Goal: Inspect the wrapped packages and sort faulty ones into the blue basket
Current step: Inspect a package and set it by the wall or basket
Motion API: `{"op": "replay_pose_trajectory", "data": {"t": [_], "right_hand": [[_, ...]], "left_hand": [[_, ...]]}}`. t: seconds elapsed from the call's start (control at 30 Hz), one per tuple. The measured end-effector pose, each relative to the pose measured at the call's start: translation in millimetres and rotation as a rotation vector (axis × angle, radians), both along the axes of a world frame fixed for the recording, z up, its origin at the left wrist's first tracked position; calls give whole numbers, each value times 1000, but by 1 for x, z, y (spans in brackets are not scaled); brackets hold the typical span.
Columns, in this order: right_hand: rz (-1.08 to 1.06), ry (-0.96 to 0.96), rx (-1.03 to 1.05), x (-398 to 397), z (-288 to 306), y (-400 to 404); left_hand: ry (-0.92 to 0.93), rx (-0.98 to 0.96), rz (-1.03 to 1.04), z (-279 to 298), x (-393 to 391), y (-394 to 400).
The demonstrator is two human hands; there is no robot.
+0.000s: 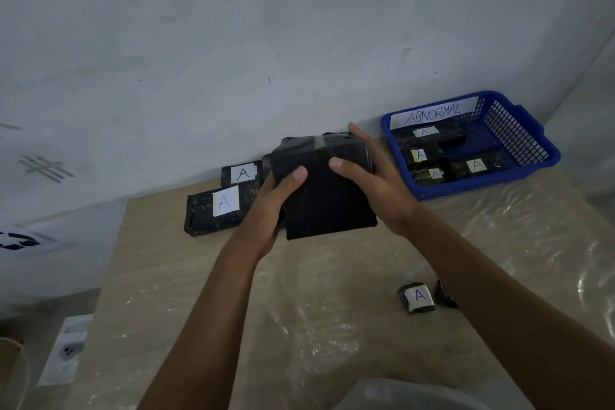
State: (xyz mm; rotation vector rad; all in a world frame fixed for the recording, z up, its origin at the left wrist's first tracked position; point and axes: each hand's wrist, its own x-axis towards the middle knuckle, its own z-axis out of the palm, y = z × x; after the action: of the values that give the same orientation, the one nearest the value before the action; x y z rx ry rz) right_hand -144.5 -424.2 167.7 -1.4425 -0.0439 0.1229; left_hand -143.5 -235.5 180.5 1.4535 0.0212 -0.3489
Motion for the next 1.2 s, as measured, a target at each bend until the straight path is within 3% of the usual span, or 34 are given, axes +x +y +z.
{"op": "replay_pose_trajectory", "data": {"t": [0.23,0.47,0.73,1.07,1.2], "right_hand": [[73,37,87,-4,-7,-2],[3,50,154,0,-8,-3],[46,2,121,-3,-17,-3],[51,-29,80,-11,-18,0],[29,93,113,-11,-11,1]], "left_hand": [[24,-68,44,3,2,-4],[46,-54,-25,-4,-1,-3],[118,-124,-42,1,2,-1],[31,39,-18,-5,4,-4],[-129,159,-114,-12,-3,2]]}}
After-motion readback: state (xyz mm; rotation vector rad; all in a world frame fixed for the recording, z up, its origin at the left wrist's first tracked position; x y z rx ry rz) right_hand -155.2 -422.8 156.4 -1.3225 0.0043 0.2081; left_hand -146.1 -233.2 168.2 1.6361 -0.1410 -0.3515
